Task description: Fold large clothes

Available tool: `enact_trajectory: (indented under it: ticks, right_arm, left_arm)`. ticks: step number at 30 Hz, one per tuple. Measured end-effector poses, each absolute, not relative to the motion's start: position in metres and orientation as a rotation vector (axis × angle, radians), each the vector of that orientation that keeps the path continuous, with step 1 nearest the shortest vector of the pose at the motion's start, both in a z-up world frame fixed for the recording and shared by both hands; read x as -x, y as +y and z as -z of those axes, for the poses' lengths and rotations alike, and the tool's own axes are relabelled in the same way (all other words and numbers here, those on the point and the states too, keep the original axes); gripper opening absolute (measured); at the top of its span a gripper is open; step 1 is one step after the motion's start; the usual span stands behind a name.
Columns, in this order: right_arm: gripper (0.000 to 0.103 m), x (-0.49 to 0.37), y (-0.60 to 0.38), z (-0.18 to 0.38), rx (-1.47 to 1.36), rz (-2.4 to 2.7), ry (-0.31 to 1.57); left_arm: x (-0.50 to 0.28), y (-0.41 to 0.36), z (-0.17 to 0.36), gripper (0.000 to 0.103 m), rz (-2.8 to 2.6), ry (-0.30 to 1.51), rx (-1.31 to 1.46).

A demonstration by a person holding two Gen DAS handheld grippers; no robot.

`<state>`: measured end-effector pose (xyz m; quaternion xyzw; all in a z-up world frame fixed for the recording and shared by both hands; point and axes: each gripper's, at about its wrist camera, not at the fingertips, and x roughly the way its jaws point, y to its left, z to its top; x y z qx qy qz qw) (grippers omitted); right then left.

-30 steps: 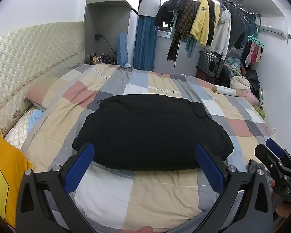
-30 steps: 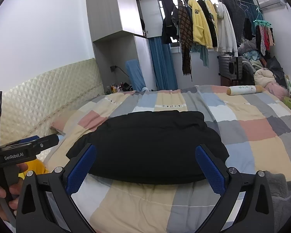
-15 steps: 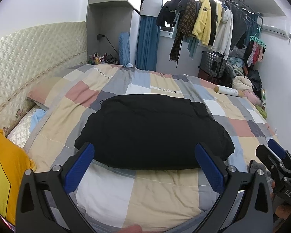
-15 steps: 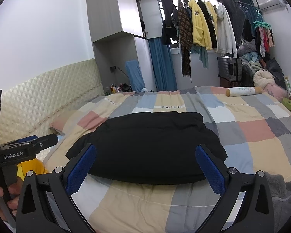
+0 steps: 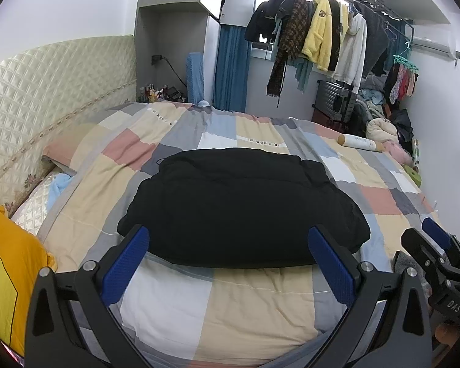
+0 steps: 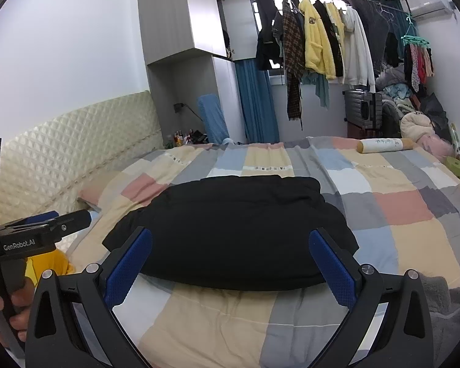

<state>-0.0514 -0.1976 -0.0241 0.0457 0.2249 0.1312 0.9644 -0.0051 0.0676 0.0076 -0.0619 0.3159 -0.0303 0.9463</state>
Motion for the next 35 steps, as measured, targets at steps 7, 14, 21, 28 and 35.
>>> enact_trajectory:
  ticks: [7, 14, 21, 28, 35]
  right_arm:
    - [0.103, 0.0515, -0.1963, 0.0243, -0.085, -0.258, 0.454]
    - [0.103, 0.0516, -0.1939, 0.0255, -0.075, -0.254, 0.449]
    - [0.103, 0.0512, -0.1926, 0.028, -0.078, -0.247, 0.45]
    - [0.103, 0.0504, -0.1941, 0.028, -0.082, -0.251, 0.451]
    - [0.103, 0.0504, -0.1955, 0.0284, -0.086, -0.249, 0.457]
  left_arm:
    - [0.0043, 0.0663, -0.0083, 0.103, 0.064, 0.642, 0.126]
    - [0.0058, 0.0651, -0.0072, 0.103, 0.062, 0.64, 0.128]
    - [0.0064, 0.0626, -0.0064, 0.103, 0.065, 0.639, 0.128]
    - [0.0093, 0.0601, -0.0051, 0.103, 0.064, 0.639, 0.141]
    - [0.0097, 0.0574, -0.0048, 0.103, 0.062, 0.639, 0.143]
